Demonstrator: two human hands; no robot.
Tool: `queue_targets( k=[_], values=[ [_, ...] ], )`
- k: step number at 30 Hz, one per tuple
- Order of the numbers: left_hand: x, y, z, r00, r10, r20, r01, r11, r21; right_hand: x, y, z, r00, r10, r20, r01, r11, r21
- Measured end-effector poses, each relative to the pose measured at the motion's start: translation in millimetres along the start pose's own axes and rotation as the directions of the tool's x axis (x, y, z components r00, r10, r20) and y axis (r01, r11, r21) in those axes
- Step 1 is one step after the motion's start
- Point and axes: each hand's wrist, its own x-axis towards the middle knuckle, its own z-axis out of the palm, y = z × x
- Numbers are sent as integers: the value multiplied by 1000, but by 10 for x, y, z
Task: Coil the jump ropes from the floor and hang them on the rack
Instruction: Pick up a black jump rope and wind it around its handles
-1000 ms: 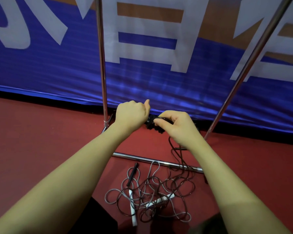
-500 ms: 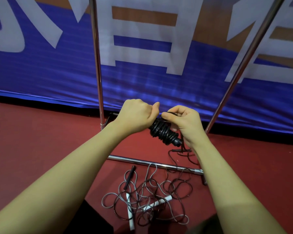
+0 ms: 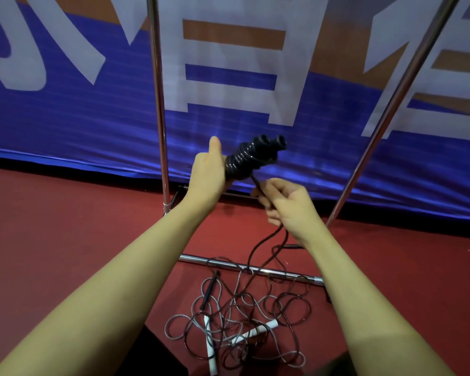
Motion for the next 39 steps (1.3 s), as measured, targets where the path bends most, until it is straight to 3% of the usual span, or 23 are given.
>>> queue_targets(
  k=[3, 7, 12, 16, 21, 26, 29, 31, 34, 39],
  values=[
    [48, -107, -15, 997, -27, -71, 38, 987, 157, -35, 18, 105, 995, 57, 86, -50, 995, -85],
    [145, -281, -37, 985, -100, -138, 136, 950, 280, -81, 17, 181, 987, 10, 158, 32, 966, -257],
    [163, -348, -16, 972, -166, -168, 215, 915, 342, -73, 34, 283, 980, 9, 198, 42, 967, -251],
    [136, -395, -8, 977, -93, -193, 183, 829, 529, -88, 83, 297, 966, 11, 258, 77, 942, -328],
    [89, -452, 31, 992, 77, -99, 22, 669, 743, -115, 57, 216, 953, -36, 301, 156, 909, -386],
    [28, -431, 21, 979, 203, 25, -123, 485, 866, -114, 20, 183, 975, -60, 216, 146, 901, -409],
    [30, -481, -9, 908, 384, 167, -323, 391, 862, -106, -32, 133, 985, -126, 119, 165, 890, -424],
    [39, -524, -2, 835, 527, 160, -377, 336, 863, -99, -51, 90, 987, -154, 45, 158, 893, -421],
    [21, -483, -11, 709, 657, 257, -526, 251, 813, -57, -35, 27, 985, -161, -59, 125, 908, -400],
    [-5, -443, -20, 594, 727, 344, -693, 246, 678, -21, -63, -68, 985, -128, -117, 82, 940, -332]
  ],
)
